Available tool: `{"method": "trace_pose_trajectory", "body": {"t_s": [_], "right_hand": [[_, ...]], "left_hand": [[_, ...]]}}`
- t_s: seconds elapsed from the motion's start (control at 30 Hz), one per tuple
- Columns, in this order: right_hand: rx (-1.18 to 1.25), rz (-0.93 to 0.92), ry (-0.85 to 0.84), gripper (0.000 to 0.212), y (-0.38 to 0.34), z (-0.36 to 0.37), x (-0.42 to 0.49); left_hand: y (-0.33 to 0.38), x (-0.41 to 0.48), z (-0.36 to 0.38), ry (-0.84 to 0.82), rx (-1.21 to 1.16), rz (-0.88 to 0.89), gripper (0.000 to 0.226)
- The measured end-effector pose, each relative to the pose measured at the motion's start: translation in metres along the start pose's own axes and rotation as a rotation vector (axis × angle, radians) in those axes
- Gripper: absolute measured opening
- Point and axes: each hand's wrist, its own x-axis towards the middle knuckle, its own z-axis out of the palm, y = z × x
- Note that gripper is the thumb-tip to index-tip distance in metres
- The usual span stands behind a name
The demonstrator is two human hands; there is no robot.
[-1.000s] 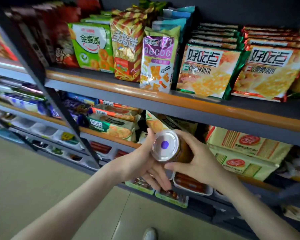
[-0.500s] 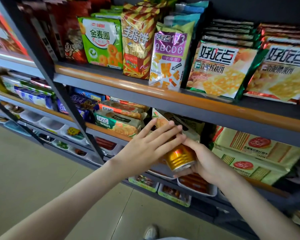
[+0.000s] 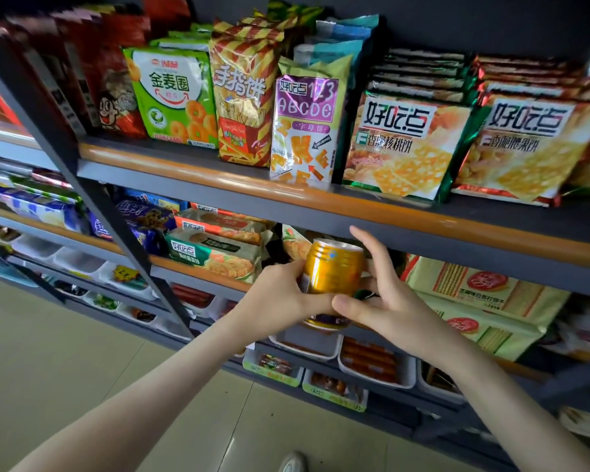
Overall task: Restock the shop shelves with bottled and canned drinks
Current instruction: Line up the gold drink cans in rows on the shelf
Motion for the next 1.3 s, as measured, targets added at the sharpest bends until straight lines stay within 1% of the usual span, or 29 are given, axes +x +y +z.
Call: {"method": "trace_pose_trajectory", "body": {"t_s": [0.07,0.1,0.17,0.23,0.3,0.37,0.43,0.53,0.67,0.73,0.8,0.87,0.9,0.97,1.0,1.07,1.1,1.13,1.2,1.27,1.3], "right_hand": [[0.052,-0.048,0.000,0.085,-0.003,-0.002,0.000],[0.067,-0.070,-0.009,0.086,-0.005,-0.004,-0.001],[0.033,-0.115,-0.016,0.095,-0.011,-0.009,-0.002],[-0.063,-0.165,-0.014,0.106,-0.019,-0.014,-0.003],[-0.181,-0.207,-0.008,0.114,-0.029,-0.021,-0.005],[-0.336,-0.245,-0.009,0.115,-0.040,-0.028,-0.008],[-0.485,-0.279,-0.001,0.113,-0.048,-0.031,-0.011],[-0.568,-0.329,0.075,0.106,-0.048,-0.032,-0.010],[-0.560,-0.350,0.092,0.106,-0.047,-0.035,-0.006],[-0.550,-0.354,0.046,0.106,-0.049,-0.038,-0.006],[-0.511,-0.356,-0.016,0.103,-0.056,-0.043,-0.008],[-0.391,-0.383,0.013,0.096,-0.072,-0.049,-0.011],[-0.317,-0.401,0.042,0.091,-0.083,-0.053,-0.012],[-0.233,-0.477,0.076,0.076,-0.108,-0.061,-0.014],[-0.240,-0.521,0.102,0.069,-0.121,-0.067,-0.015],[-0.307,-0.614,0.188,0.063,-0.151,-0.079,-0.018],[-0.362,-0.674,0.246,0.063,-0.165,-0.087,-0.019],[-0.428,-0.739,0.309,0.064,-0.180,-0.094,-0.019],[-0.537,-0.859,0.416,0.063,-0.209,-0.107,-0.019],[-0.573,-0.926,0.501,0.063,-0.235,-0.119,-0.017],[-0.581,-0.940,0.539,0.063,-0.247,-0.126,-0.015]], "left_hand": [[0.004,0.005,-0.006,-0.138,-0.232,-0.082,0.060],[0.006,0.006,-0.009,-0.201,-0.313,-0.108,0.066],[0.012,0.008,-0.014,-0.290,-0.416,-0.132,0.077],[0.019,0.011,-0.018,-0.359,-0.499,-0.127,0.081],[0.025,0.017,-0.020,-0.386,-0.556,-0.116,0.076],[0.030,0.020,-0.019,-0.381,-0.587,-0.115,0.081],[0.032,0.022,-0.019,-0.405,-0.629,-0.103,0.088],[0.037,0.023,-0.017,-0.428,-0.695,-0.085,0.085],[0.045,0.022,-0.018,-0.383,-0.686,-0.077,0.090],[0.051,0.020,-0.021,-0.357,-0.632,-0.064,0.091],[0.059,0.016,-0.029,-0.318,-0.507,-0.014,0.085],[0.075,0.013,-0.042,-0.282,-0.373,0.076,0.066],[0.085,0.012,-0.050,-0.278,-0.328,0.124,0.060],[0.111,0.011,-0.068,-0.286,-0.276,0.242,0.061],[0.126,0.012,-0.077,-0.294,-0.266,0.305,0.064],[0.154,0.019,-0.092,-0.295,-0.297,0.424,0.073],[0.166,0.025,-0.100,-0.250,-0.335,0.476,0.075],[0.177,0.033,-0.107,-0.170,-0.379,0.525,0.073],[0.195,0.045,-0.121,0.059,-0.404,0.667,0.059],[0.212,0.052,-0.136,0.283,-0.321,0.860,0.046],[0.220,0.054,-0.144,0.399,-0.208,0.959,0.038]]}}
